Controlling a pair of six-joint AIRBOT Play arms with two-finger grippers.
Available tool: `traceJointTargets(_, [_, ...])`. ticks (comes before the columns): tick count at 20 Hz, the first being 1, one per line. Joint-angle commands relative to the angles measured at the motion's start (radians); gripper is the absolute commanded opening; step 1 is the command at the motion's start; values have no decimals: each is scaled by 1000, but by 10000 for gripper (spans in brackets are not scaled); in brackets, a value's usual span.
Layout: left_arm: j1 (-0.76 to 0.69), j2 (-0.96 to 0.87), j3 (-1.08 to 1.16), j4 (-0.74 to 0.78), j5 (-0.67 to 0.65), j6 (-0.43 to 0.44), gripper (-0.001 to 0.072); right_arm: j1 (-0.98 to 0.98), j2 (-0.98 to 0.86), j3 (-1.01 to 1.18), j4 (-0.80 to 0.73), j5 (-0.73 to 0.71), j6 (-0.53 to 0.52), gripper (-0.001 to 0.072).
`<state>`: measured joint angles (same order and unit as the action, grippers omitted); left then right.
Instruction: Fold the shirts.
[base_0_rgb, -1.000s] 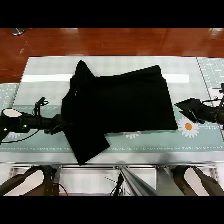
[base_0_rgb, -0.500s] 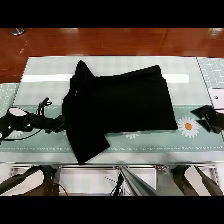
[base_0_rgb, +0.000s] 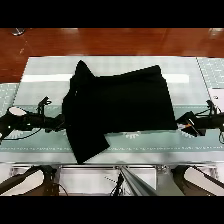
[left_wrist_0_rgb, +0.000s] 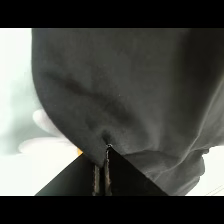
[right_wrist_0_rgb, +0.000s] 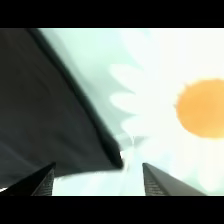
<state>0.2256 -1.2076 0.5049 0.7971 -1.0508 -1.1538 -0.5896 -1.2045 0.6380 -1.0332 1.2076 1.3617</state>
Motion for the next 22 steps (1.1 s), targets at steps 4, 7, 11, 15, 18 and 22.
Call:
traceJointTargets(4, [0, -1, 1, -39, 23, 1, 28, 99, -129, 56, 37, -23, 13, 620])
traceJointTargets(7, [0, -1, 1, -39, 23, 1, 29, 140, -145, 62, 70, -57, 7, 566])
traceJointTargets(11, [18, -1, 55, -56, 12, -18, 28, 205, -145, 176, 177, -5, -85, 22])
traceJointTargets(15, [59, 6, 422, -353, -108, 2, 28, 277, -145, 656, 292, 134, -44, 21])
traceJointTargets(18, [53, 52, 796, -366, -53, -82, 27, 307, -144, 1125, 252, 149, 28, 22])
traceJointTargets(22, [64, 165, 1202, -209, 40, -116, 27, 305, -32, 1485, 156, 177, 90, 22])
